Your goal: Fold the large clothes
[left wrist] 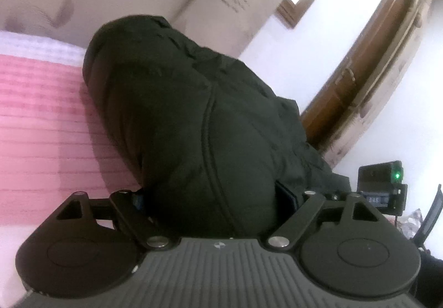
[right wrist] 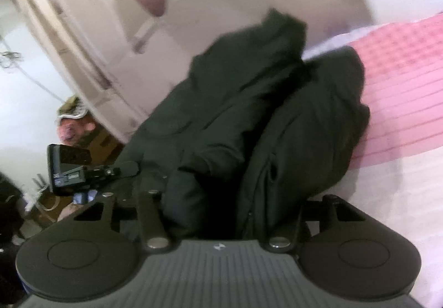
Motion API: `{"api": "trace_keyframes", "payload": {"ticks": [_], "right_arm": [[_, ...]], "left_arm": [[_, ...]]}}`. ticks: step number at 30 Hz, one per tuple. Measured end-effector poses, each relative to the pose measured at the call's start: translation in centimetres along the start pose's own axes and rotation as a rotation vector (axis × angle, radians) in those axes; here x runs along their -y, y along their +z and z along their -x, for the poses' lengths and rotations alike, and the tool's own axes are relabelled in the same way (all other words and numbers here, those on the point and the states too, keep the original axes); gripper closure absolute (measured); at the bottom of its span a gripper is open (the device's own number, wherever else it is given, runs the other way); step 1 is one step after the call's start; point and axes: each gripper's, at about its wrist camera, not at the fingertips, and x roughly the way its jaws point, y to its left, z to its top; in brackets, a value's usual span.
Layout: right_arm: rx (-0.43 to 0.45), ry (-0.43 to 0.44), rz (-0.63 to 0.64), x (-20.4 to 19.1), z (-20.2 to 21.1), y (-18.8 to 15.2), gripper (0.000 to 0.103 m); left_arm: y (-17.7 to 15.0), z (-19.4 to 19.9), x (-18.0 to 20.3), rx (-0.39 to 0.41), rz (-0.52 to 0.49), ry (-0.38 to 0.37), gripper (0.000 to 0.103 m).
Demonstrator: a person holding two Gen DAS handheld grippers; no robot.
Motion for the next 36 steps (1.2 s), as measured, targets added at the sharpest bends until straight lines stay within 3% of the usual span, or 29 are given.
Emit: {"api": "trace_keyframes", "payload": {"ticks": [4,7,8,11,13,17,22,26,28,34,36], "right_arm": [[-0.011,0.064,-0.038,-3.2,-1.4,-2.6,0.049],[-0.035,0.046,-0.036,-5.0,-2.3,-5.0,0.047],[-0.033,0.031,-0.027,-5.5,-2.5,-5.6,0.042],[-0.03,-0.033,0.013,-6.7,-2.4,-6.4,0.009],[-0.011,-0.08,0.028,-7.5,-1.4,-6.4,0.006],[0.06,-0.226,0.1,-10.7,1.9,-6.7,0.006],[0.19,-0.471,0.392,-17.8,4.1,-8.2,0.0],[0.324,-0.602,0.573,-22.3,4.6,-10.0,0.0],[0.385,-0.623,0.605,-23.8,4.9,-10.9,0.0],[0.416,-0.64,0.656,-26.3,4.7,-11.8,0.0],[0.456,-0.647,0.662,-27.0,5.2,-12.4,0.0]], "left_arm": [[-1.3,5.2,-0.6,0.026,0.014,0.069,0.019],[-3.0,7.7,-0.9,0.033,0.013,0.143,0.014],[-3.7,8.2,-1.2,0.039,0.02,0.17,0.01],[-5.6,9.8,-1.1,0.115,0.024,0.256,0.004],[-6.3,11.1,0.0,0.196,-0.005,0.335,0.0],[-6.6,12.8,3.5,0.312,-0.102,0.527,0.0],[-6.7,13.7,8.8,0.383,-0.272,0.74,0.0],[-6.6,13.5,13.3,0.534,-0.38,0.884,0.0],[-6.5,14.1,15.1,0.589,-0.376,0.888,0.0],[-5.4,16.8,17.9,0.615,-0.346,0.727,0.0],[-5.5,17.3,18.6,0.652,-0.34,0.722,0.0]]}}
